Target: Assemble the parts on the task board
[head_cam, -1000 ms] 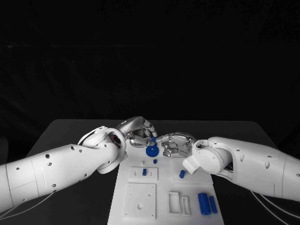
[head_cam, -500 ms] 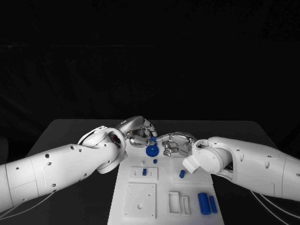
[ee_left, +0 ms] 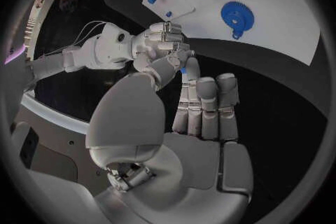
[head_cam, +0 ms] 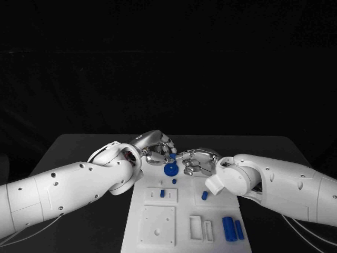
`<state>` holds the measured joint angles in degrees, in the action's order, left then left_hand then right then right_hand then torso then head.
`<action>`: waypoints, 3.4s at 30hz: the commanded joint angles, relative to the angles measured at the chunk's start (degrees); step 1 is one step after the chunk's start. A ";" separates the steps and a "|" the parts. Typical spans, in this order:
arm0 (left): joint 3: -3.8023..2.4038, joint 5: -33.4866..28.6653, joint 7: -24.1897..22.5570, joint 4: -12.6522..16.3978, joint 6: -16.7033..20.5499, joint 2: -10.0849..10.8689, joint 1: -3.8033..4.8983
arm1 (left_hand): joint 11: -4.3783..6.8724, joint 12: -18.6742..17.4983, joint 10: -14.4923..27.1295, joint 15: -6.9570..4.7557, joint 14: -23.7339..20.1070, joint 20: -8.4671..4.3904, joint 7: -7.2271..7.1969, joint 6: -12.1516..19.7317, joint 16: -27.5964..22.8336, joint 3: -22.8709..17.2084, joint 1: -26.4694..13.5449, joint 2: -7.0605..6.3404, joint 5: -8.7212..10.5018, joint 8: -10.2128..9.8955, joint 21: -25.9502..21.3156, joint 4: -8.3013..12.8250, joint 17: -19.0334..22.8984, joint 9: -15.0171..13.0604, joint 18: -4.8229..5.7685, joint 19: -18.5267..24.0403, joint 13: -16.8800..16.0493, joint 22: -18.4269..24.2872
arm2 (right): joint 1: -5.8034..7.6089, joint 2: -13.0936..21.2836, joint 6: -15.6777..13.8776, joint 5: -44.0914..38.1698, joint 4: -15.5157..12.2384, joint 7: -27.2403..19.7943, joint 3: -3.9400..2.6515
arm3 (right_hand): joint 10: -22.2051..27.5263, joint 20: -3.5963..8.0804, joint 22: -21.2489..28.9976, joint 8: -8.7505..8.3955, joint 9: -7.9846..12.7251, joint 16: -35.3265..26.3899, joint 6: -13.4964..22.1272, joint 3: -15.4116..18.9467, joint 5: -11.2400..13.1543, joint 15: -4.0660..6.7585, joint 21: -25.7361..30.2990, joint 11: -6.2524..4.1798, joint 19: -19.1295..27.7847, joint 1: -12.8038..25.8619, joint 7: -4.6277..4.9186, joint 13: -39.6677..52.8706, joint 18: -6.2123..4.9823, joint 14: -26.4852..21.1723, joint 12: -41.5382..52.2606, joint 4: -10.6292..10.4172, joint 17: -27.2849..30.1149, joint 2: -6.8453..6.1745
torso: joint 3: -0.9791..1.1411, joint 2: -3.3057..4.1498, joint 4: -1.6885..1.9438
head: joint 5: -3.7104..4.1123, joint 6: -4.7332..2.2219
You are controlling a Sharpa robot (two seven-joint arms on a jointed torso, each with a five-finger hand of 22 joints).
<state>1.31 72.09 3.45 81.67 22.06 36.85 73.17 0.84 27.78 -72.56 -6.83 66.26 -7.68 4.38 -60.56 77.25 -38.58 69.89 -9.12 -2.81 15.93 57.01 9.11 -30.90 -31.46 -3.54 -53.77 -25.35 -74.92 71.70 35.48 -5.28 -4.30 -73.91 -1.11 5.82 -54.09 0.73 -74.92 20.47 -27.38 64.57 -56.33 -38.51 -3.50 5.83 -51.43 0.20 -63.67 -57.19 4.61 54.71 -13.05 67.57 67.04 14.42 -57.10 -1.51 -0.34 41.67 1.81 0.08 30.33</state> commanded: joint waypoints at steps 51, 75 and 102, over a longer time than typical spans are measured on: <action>0.33 -45.21 1.26 -6.46 -17.07 2.58 0.90 | -2.80 -0.68 6.24 2.52 -3.02 -1.63 3.86 9.61 -1.13 9.57 -15.80 -1.45 -0.24 -2.41 -2.04 -11.52 0.03 1.34 -1.71 2.57 -2.11 -0.45 | 0.12 2.49 1.06 -9.52 -1.64 -0.88 -0.17 | -1.10 0.94 -1.22 1.83 -3.29 1.95 -2.04 -1.27 0.68 1.10 -1.96 -1.16 -1.55 -1.83 0.59 0.36 -1.95 0.87 1.12 0.68 -1.41 0.36 | 0.12 -0.03 0.03 | 0.33 -0.07; 0.54 -45.04 -0.30 -6.76 -29.03 2.18 1.07 | 1.37 9.18 -3.11 -1.62 -0.39 -4.64 -0.09 4.87 4.85 24.66 -12.38 5.88 0.01 1.18 1.35 -18.68 -3.38 -1.68 -2.28 1.31 -8.82 -1.20 | 0.12 2.87 8.61 -10.17 -2.93 1.39 -0.18 | -0.98 0.97 -1.22 1.85 -3.73 1.95 -1.81 -1.31 0.69 1.05 -2.08 -1.10 -1.36 -1.68 0.65 0.36 -1.95 0.69 1.05 1.13 -1.52 0.51 | 0.03 0.02 -0.01 | 0.23 0.27; 1.24 -42.85 -0.38 -5.97 -33.28 2.05 1.06 | 1.47 11.09 -2.37 -1.72 -0.40 -5.55 -0.19 4.49 5.69 32.57 -3.62 5.68 -0.08 0.55 2.36 -25.89 -3.74 -2.58 -1.74 1.14 -10.27 -0.87 | 0.12 2.75 10.62 -6.19 -2.71 1.56 -0.18 | -0.95 0.97 -1.21 1.89 -4.02 1.98 -1.74 -1.27 0.68 1.04 -2.17 -1.09 -1.27 -1.54 0.65 0.39 -1.95 0.64 1.07 1.40 -1.60 0.69 | -0.05 0.00 0.03 | 0.24 0.60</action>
<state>2.58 29.27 3.88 75.51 -8.79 39.05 74.13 2.27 38.60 -75.44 -8.48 65.63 -7.06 4.27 -55.75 82.76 -6.40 65.97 -3.68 -2.93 16.81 59.08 -16.88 -34.63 -34.00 -6.19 -52.13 -35.54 -74.92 71.84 38.32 3.79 -11.47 -76.63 0.73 5.67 -55.30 1.51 -74.91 22.10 -31.49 66.32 -57.45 -39.86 -3.10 6.52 -53.36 -0.61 -65.08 -58.55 4.64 55.04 -13.32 68.22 67.88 15.42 -58.62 -1.22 -0.41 41.67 1.83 0.31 30.91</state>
